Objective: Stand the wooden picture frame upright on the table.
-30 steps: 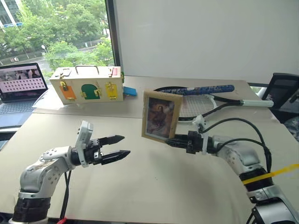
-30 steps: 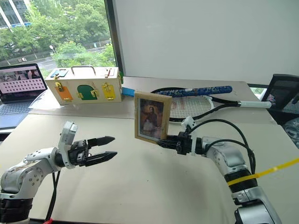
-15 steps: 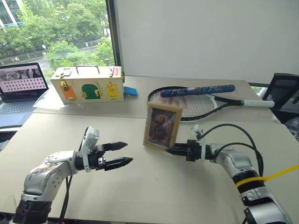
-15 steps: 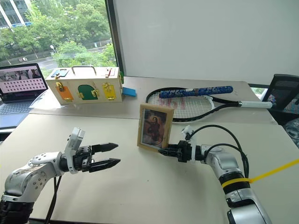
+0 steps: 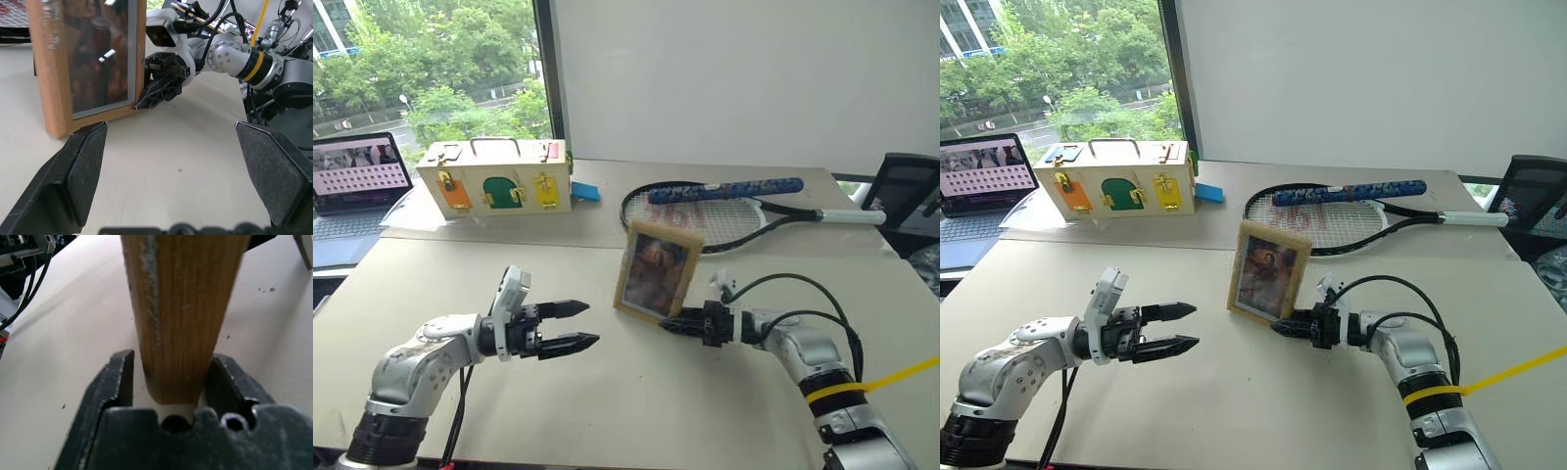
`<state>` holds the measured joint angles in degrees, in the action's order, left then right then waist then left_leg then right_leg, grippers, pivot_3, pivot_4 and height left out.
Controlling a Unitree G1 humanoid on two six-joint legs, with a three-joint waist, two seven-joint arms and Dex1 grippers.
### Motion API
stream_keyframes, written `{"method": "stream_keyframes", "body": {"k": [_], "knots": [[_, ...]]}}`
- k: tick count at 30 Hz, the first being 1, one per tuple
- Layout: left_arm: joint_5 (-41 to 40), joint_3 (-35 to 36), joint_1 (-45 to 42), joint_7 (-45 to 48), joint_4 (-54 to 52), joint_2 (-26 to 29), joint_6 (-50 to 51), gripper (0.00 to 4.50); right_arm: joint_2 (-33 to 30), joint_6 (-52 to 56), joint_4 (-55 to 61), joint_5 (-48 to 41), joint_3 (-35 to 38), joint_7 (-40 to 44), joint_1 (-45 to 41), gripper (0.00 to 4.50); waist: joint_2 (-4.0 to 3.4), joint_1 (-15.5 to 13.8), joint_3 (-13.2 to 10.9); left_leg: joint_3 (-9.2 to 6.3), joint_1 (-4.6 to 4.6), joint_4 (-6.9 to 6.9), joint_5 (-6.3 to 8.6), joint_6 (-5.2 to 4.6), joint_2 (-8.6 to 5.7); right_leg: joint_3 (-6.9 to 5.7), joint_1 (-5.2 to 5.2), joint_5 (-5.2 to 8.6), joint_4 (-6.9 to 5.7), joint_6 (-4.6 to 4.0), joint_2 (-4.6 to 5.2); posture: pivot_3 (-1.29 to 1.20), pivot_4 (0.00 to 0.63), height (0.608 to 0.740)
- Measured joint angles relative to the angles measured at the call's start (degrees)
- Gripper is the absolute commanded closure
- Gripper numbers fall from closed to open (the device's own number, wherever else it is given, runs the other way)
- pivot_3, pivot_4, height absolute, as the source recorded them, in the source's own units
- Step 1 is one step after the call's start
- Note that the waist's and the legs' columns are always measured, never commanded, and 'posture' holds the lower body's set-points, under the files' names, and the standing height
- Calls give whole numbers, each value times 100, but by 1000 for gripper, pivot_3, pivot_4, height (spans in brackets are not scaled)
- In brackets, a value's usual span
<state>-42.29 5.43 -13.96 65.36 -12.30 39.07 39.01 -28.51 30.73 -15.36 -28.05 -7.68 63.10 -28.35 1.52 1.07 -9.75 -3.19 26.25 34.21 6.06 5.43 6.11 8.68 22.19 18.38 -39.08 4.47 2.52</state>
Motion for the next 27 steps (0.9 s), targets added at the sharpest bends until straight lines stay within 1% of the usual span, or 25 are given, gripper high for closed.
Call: {"method": "stream_keyframes", "body": {"k": [1,2,3,5,9,12,15,17,19,20,22,24,27], "knots": [[10,-5,-18,28,40,0,-6,0,-3,62,60,-30,24,4,27,467,0,0,0,0,0,0,0,0,0,0,0,0,0,0,0,0,150,698],[22,-11,-54,52,102,1,-10,0,-11,127,140,-57,73,5,70,215,0,-1,0,0,0,0,-1,0,0,0,0,0,0,0,0,0,150,698],[25,-12,-87,60,138,4,-15,0,-21,159,185,-89,126,6,115,100,0,-6,0,0,0,1,-1,1,0,0,0,0,0,1,0,0,150,698],[56,-1,-123,71,214,24,-49,0,-95,218,288,-154,268,-17,244,100,0,-38,0,0,1,4,-1,1,-1,0,-3,2,2,4,1,0,150,698],[72,85,-148,34,356,25,-153,0,-560,218,497,-189,829,-201,705,100,0,-94,0,1,2,3,0,1,-1,0,-2,6,8,12,2,0,150,698],[74,94,-148,26,379,21,-168,0,-616,215,531,-152,927,-260,760,100,0,-31,0,0,1,0,-1,1,0,0,0,7,7,13,0,0,150,698],[147,103,-155,-51,390,-9,-257,0,-653,227,740,-212,1071,-314,991,100,0,-6,0,0,1,-5,-1,1,0,0,0,7,8,11,1,0,150,698],[417,174,-166,-518,446,-177,-490,0,-1172,-267,1390,-12,1326,-166,1793,100,-16,-109,-3,-1,12,-7,2,-2,-15,-1,-1,11,14,13,14,0,150,698],[1019,280,-121,-1197,727,-227,-850,0,-1596,-620,1971,199,1869,-193,2411,100,-20,-155,-4,1,12,-9,3,-3,-14,1,2,11,20,12,13,0,150,698],[1266,268,-119,-1422,836,-251,-988,0,-1643,-670,2345,199,2163,-329,2524,100,-20,-116,-4,1,6,-9,3,-3,-10,2,2,11,19,13,10,0,150,698],[1520,151,-134,-1610,852,-305,-1142,0,-1578,-678,3025,121,2393,-605,2578,100,-16,-30,-2,-2,-1,-11,-3,4,-5,1,-3,15,17,21,5,0,150,698],[1702,-2,-137,-1687,868,-310,-1238,0,-1409,-573,3603,-45,2404,-852,2724,100,-13,1,-1,-3,-5,-11,-6,8,-5,1,-6,19,17,27,6,0,150,698],[1804,-58,-158,-1656,1001,-309,-1306,0,-1248,-329,3927,-144,2346,-1172,2835,100,-14,-7,-1,-1,-3,-10,-6,9,-6,3,-6,17,17,24,7,0,150,698]]}}
